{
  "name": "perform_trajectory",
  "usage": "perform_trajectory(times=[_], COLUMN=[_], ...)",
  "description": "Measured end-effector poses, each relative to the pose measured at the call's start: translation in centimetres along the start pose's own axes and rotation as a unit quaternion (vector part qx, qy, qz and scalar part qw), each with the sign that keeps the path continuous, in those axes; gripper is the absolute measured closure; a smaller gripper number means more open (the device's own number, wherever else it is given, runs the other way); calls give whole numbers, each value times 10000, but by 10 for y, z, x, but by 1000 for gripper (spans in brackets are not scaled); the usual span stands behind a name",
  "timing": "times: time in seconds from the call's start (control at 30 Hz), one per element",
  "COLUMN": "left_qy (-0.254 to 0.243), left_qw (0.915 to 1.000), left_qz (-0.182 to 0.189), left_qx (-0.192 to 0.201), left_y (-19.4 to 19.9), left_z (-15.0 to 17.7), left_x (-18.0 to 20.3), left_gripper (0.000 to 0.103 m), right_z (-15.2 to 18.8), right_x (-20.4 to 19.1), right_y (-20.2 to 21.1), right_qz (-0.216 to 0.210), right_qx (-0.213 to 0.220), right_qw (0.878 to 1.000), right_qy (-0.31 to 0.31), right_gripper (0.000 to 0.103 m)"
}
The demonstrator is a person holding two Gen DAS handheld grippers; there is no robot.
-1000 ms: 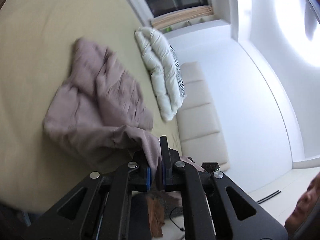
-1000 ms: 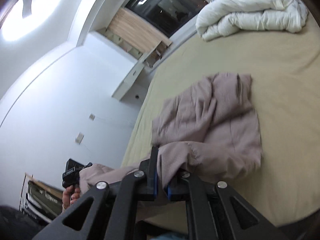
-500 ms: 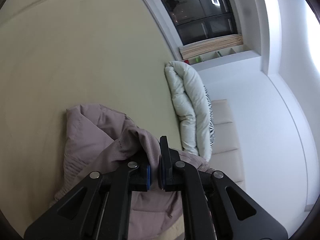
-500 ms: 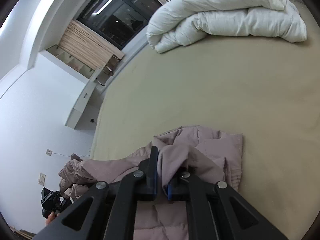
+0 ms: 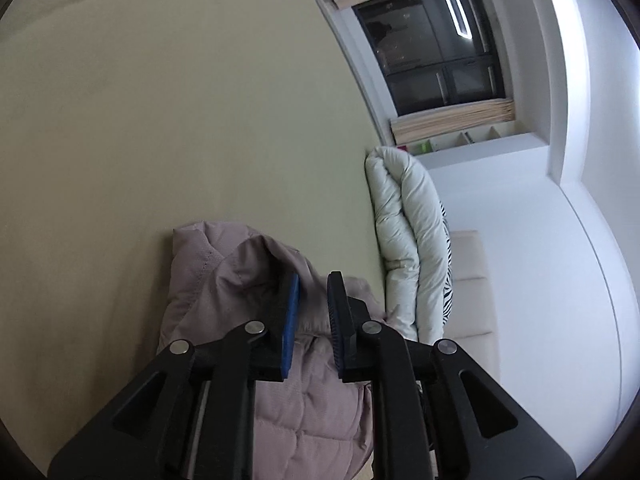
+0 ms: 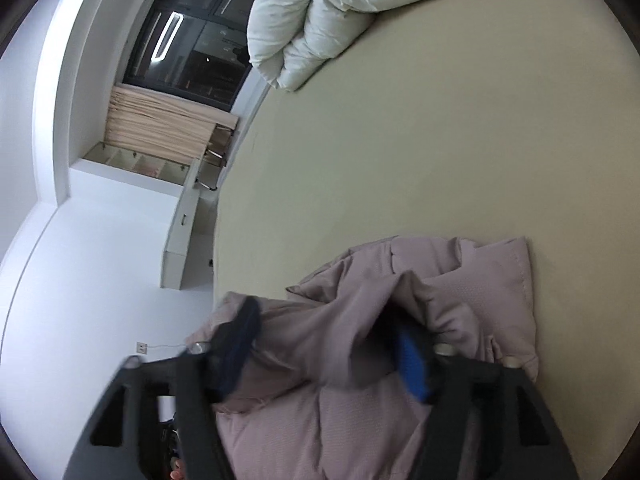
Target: Fold large clothes
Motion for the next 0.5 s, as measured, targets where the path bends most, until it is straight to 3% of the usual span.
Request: perform_trajectory(times=[0.03, 0.1, 0.13, 0.2, 0.27, 0.33, 0.43, 0.47, 0.5], left_qy=[-130, -827, -1238, -2206, -2970, -3657, -4415, -4548, -4594], left_qw=[9998, 9953, 9902, 9704, 9447, 9122, 8586, 8451, 8394], left_qz=[-81, -431, -609, -987, -1374, -1768, -2428, -2624, -2715], left_qx=[147, 269, 224, 23, -210, -535, -940, -1008, -1031], left_y=[9, 14, 10, -12, -45, -83, -135, -149, -159], left_z=[0, 6, 12, 31, 50, 72, 97, 98, 97], left_x=[8, 32, 44, 70, 85, 88, 69, 58, 48], left_gripper=[89, 89, 89, 89, 89, 89, 89, 89, 89], right_z=[-1, 1, 6, 25, 52, 78, 92, 92, 89], right_x=[-4, -16, -24, -50, -74, -88, -86, -80, -73], right_y=[12, 26, 29, 29, 11, -16, -52, -64, -74], right_qz=[2, 210, 307, 762, 1333, 1688, 2075, 2254, 2395], right_qx=[250, 423, 398, 378, 125, -153, -287, -292, -255], right_qw=[9997, 9984, 9973, 9866, 9603, 9370, 9213, 9161, 9128], right_qy=[8, 310, 534, 1394, 2449, 3053, 3277, 3302, 3297], right_gripper=[0, 0, 2, 12, 37, 48, 50, 50, 50])
Point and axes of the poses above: each gripper's, at about its wrist camera, not at the fingertips, and y roughly against the way its jaws point, x to its right, z to its underside, the point moved 9 cm from there along -y, roughly the way its jaws point, and after that the axes turned 5 degrees about z, right-handed, at the moved point
